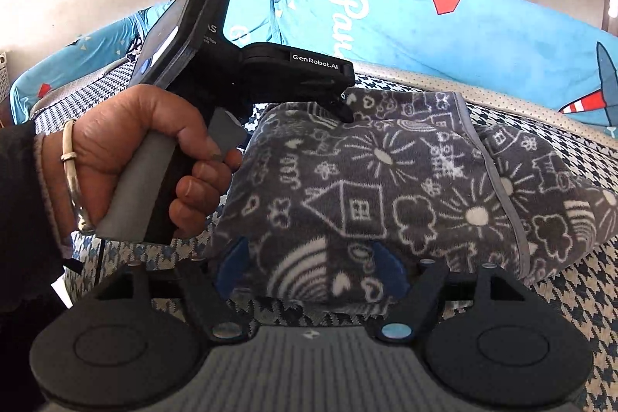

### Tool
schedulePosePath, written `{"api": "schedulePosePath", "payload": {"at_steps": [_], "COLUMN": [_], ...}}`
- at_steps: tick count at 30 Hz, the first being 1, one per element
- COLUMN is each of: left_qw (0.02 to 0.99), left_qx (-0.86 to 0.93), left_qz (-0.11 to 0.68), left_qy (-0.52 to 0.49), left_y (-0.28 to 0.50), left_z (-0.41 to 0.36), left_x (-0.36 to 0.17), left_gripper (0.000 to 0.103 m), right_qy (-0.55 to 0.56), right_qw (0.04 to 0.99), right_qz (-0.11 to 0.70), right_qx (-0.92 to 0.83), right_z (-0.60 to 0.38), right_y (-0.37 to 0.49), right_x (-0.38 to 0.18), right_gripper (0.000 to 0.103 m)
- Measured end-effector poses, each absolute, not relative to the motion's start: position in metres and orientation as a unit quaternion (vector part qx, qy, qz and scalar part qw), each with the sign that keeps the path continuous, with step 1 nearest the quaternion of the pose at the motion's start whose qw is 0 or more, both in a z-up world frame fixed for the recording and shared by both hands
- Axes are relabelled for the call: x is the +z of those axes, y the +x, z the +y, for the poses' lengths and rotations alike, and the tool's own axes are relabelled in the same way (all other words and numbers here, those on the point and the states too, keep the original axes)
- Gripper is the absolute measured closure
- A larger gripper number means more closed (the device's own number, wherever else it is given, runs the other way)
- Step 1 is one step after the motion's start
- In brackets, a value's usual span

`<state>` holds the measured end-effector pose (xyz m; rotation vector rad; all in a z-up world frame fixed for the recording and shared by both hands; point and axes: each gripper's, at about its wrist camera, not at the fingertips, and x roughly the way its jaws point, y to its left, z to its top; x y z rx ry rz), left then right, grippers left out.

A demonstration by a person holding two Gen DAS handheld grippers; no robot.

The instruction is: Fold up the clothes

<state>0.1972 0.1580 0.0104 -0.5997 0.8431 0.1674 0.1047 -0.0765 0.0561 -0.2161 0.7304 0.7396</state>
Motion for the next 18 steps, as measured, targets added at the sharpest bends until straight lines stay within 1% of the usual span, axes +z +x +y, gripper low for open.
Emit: {"api": "schedulePosePath", "payload": {"at_steps": [14, 17, 18], "left_qw": [0.87, 0.872, 0.872], "left_qx": [0.079, 0.074, 0.071], "left_qz": [0.401, 0.395, 0.394], "left_qy": [-0.276, -0.278, -0.281], "left_y": [0.211, 0.208, 0.206], "left_z": [0.155, 0.156, 0.157], "left_x": [0.008, 0.007, 0.007], "left_gripper": [0.0, 0.0, 0.0], "right_qy": [-0.131, -0.132, -0.136], "right_qw": [0.862, 0.859, 0.857], "right_qz": [0.337, 0.34, 0.342], "right_qx": [0.355, 0.358, 0.361], "right_z": [-0.069, -0.067, -0.065], "right_y": [0.102, 0.104, 0.105], "right_x": [0.05, 0.048, 0.048], "right_gripper": [0.022, 0.017, 0.012]}}
